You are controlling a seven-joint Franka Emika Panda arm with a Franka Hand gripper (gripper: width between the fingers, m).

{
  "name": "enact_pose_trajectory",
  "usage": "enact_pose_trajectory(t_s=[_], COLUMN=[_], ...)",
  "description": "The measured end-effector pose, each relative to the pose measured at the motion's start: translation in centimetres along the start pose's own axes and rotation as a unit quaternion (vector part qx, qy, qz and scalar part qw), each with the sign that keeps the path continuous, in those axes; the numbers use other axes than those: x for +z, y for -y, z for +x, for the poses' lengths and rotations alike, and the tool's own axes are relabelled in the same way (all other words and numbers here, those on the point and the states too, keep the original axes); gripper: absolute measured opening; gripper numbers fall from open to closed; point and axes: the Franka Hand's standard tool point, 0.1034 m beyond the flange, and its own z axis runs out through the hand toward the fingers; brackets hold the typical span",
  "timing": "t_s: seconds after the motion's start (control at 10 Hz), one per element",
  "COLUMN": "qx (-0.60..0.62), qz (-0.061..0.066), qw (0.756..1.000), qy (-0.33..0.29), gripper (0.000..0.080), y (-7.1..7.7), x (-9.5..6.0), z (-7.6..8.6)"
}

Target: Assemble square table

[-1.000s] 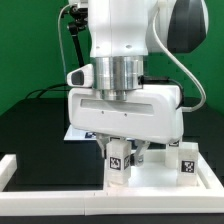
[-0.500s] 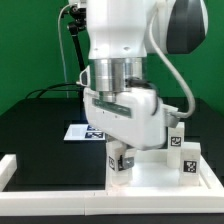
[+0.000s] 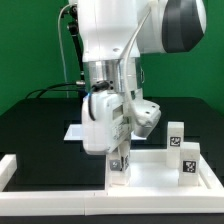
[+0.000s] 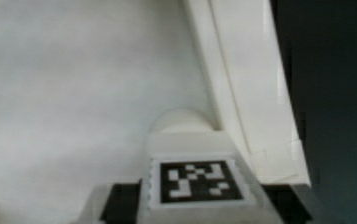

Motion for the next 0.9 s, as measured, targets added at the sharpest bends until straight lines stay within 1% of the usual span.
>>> enact_pose_trajectory(t_s=[0.1, 0.2, 0.3, 0.4, 0.5, 0.9], qx=[-0.002, -0.010, -0.091, -0.200, -0.288, -0.426], qz=[0.000, -0.001, -0.005, -0.009, -0.011, -0.014], qw=[1.000, 1.000, 0.996, 0.980, 0.958, 0.905], qy=[0.000, -0.001, -0.012, -0.017, -0.013, -0.013], gripper=[0.0284, 0.0379, 0.0379, 0.0571, 0.0631, 0.0649], y=[0.0, -0.1, -0.3, -0.6, -0.8, -0.8], x=[0.0, 0.0, 0.0, 0.1, 0.0, 0.0], z=[0.0, -0.1, -0.7, -1.4, -1.7, -1.5])
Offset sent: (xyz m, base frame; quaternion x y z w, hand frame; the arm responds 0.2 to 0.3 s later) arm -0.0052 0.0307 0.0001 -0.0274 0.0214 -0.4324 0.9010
